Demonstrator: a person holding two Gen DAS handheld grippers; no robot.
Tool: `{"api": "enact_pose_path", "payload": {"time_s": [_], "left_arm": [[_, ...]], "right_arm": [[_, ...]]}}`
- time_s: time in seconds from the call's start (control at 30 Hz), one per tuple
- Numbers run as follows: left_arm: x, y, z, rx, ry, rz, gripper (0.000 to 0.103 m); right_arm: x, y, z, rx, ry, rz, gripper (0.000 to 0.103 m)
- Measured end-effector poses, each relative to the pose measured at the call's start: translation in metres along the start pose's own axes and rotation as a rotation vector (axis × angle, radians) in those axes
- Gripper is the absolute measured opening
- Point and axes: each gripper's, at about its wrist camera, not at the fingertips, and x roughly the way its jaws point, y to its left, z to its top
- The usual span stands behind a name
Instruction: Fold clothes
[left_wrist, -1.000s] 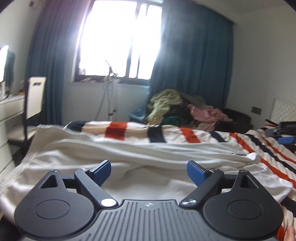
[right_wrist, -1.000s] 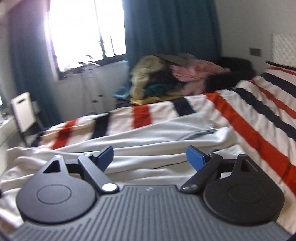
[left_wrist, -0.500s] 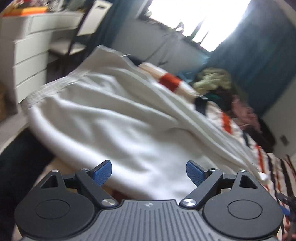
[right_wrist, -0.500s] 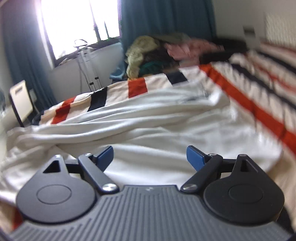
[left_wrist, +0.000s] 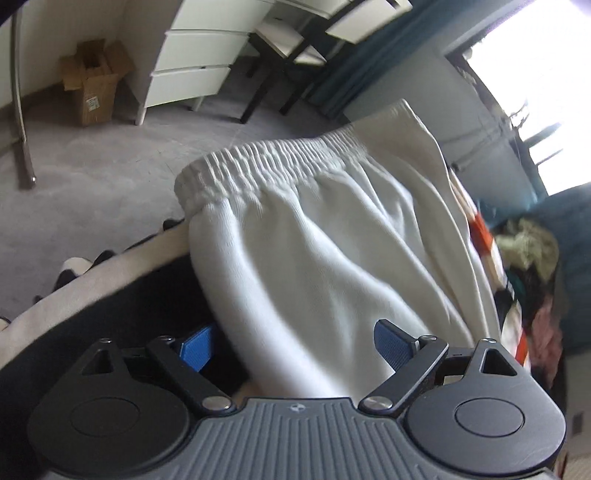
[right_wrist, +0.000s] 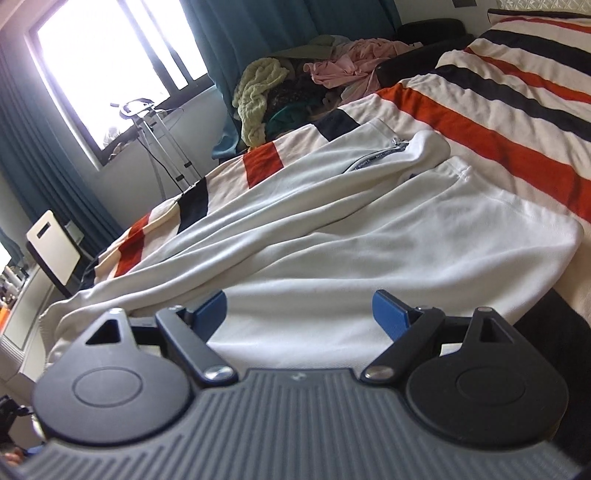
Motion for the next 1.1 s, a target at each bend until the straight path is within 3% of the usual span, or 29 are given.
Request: {"api": "enact_pose_path", "payload": {"time_s": [0.17, 0.27, 0.47, 0.6, 0.7, 0.8, 0.9, 1.1], "left_arm": [[0.013, -0.01, 0.005, 0.1, -0.054, 0.004, 0.093], [0.012, -0.01, 0.006, 0.085, -0.058, -0.011, 0.093], [-0.011, -0.002, 0.005, 0.06, -0.128, -0.187, 0.09], [-0.026, -0.007, 0.001, 0.067, -0.211, -0.245, 0.085], [-0.019, -0.008, 0.0, 0.012, -0.174, -0.194, 0.085], [-0.002, 0.0, 0.001, -0.051, -0.1, -0.149, 0.078], [0.01, -0.001, 0.003, -0.034, -0.07, -0.11, 0.07], [0.025, -0.007, 0.011, -0.087, -0.13, -0.038, 0.063]], "right_arm": [[0.0, -0.005, 0.0, 0.047, 0.001, -0.001, 0.087], [0.001, -0.004, 0.0, 0.039, -0.006, -0.029, 0.087], [0.0, -0.004, -0.001, 0.04, -0.015, -0.035, 0.087], [-0.001, -0.009, -0.001, 0.064, -0.023, -0.05, 0.087], [-0.002, -0.012, 0.0, 0.083, -0.042, -0.075, 0.087], [-0.003, -0.018, 0.001, 0.109, -0.053, -0.089, 0.087], [-0.002, -0.022, 0.0, 0.135, -0.044, -0.089, 0.087], [0.002, -0.031, -0.001, 0.189, -0.046, -0.132, 0.087]]}}
